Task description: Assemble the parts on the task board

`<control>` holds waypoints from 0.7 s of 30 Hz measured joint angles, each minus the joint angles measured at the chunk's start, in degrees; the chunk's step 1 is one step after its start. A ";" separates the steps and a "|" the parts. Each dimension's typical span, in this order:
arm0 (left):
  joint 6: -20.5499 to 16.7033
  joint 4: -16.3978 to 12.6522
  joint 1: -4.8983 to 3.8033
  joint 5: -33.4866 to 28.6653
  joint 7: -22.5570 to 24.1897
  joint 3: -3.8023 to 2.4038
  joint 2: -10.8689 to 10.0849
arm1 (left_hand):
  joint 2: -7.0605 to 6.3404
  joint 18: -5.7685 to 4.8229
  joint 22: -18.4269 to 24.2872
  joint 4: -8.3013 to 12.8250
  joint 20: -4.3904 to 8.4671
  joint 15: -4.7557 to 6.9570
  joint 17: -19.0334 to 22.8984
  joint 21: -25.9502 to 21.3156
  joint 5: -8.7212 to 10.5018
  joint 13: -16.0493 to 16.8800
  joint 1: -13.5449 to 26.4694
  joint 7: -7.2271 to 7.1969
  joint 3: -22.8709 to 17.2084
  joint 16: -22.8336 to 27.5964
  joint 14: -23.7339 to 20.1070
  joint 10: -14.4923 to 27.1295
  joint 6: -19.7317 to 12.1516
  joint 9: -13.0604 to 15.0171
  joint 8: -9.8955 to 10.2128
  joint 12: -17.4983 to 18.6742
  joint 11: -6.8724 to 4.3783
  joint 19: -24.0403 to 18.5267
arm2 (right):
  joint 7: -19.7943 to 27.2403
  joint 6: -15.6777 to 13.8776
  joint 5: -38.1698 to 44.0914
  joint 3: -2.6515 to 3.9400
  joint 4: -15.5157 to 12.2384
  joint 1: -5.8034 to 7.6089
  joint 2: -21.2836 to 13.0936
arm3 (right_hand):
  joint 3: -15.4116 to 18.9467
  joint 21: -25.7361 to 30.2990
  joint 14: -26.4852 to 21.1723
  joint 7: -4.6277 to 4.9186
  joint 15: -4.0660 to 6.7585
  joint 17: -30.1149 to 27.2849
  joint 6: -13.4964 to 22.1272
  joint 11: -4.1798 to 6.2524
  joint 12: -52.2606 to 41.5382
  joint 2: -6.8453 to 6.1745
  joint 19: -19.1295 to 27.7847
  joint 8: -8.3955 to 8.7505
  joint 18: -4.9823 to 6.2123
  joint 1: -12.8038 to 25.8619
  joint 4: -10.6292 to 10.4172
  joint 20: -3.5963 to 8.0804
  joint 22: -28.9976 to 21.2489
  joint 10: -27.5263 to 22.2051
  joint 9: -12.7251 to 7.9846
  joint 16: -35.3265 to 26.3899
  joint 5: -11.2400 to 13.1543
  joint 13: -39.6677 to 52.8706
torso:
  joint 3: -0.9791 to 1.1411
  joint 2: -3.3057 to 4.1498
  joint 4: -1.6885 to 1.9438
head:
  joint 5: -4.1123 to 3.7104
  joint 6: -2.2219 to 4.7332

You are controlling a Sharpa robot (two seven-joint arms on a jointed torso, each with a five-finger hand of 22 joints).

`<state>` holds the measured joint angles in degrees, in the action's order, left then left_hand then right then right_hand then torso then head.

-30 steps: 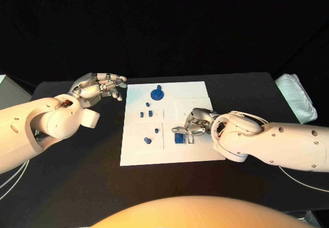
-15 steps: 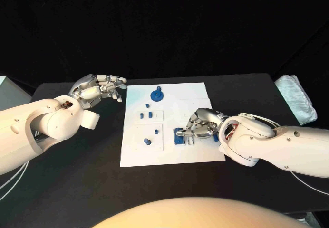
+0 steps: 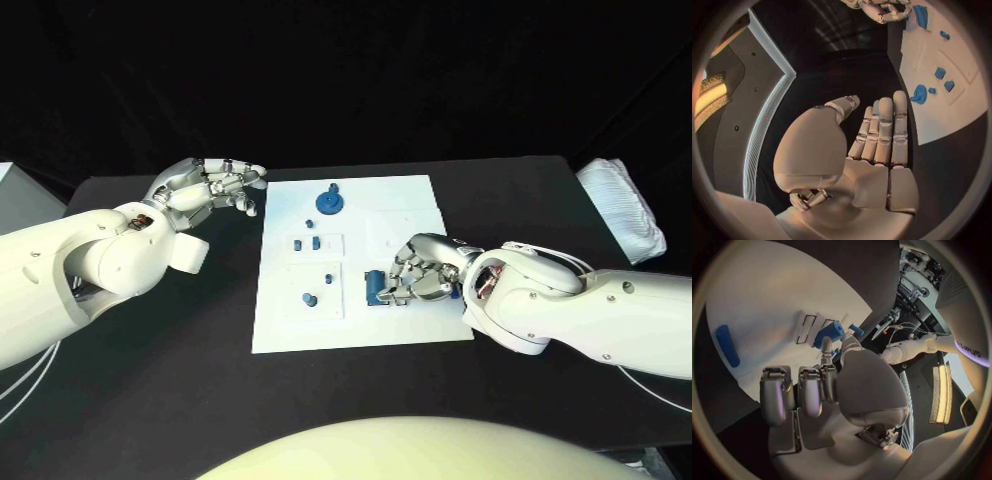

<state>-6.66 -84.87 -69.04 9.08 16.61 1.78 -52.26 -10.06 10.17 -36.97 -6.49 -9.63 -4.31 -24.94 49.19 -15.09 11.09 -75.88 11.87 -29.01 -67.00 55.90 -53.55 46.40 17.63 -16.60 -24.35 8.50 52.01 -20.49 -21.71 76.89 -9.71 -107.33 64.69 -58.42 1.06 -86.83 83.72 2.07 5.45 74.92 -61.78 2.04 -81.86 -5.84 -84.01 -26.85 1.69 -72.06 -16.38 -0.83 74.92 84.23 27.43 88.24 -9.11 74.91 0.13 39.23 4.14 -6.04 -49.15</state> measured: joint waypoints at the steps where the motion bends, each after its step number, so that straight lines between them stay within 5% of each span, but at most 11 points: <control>1: 0.01 0.00 0.00 0.00 0.00 0.00 0.01 | 0.00 0.00 0.00 0.00 0.00 0.00 0.00 0.00 0.00 0.00 0.00 0.00 0.00 0.00 0.00 0.00 0.00 0.00 0.00 0.00 0.00 0.00 | 0.09 0.03 0.17 0.00 0.06 -0.08 0.02 | 0.00 0.00 0.00 0.00 0.00 0.00 0.00 0.00 0.00 -0.14 0.00 0.00 0.00 -0.13 0.00 0.00 0.00 0.00 0.00 0.00 0.00 0.00 | 0.01 0.00 0.04 | 0.00 0.01; 21: 0.08 0.20 0.01 0.05 -0.02 0.00 0.00 | -0.23 0.00 0.13 -0.32 0.00 0.00 0.00 0.00 0.00 -0.01 0.23 0.00 0.00 0.00 0.00 0.42 0.00 -0.05 -0.28 -0.24 0.01 0.00 | -0.24 -0.27 2.04 -0.03 2.38 -0.99 0.83 | -1.65 0.00 0.00 0.00 -0.01 -0.01 0.00 0.00 0.00 0.93 0.00 0.53 0.00 -0.58 -0.38 0.00 -0.01 0.00 -0.41 0.00 0.09 0.00 | -0.07 0.11 0.08 | 0.08 -0.23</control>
<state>-6.58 -84.66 -69.03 9.14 16.59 1.78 -52.25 -10.30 10.17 -36.83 -6.81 -9.63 -4.31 -24.94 49.19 -15.09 11.09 -75.65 11.87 -29.01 -67.00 55.90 -53.13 46.40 17.58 -16.88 -24.59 8.50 52.01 -20.73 -21.98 78.93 -9.74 -104.95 63.69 -57.60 -0.59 -86.83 83.72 2.07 5.45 74.91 -61.78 2.04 -81.86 -4.91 -84.01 -26.32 1.69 -72.64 -16.75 -0.83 74.90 84.23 27.02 88.24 -9.02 74.91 0.06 39.34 4.22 -5.96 -49.38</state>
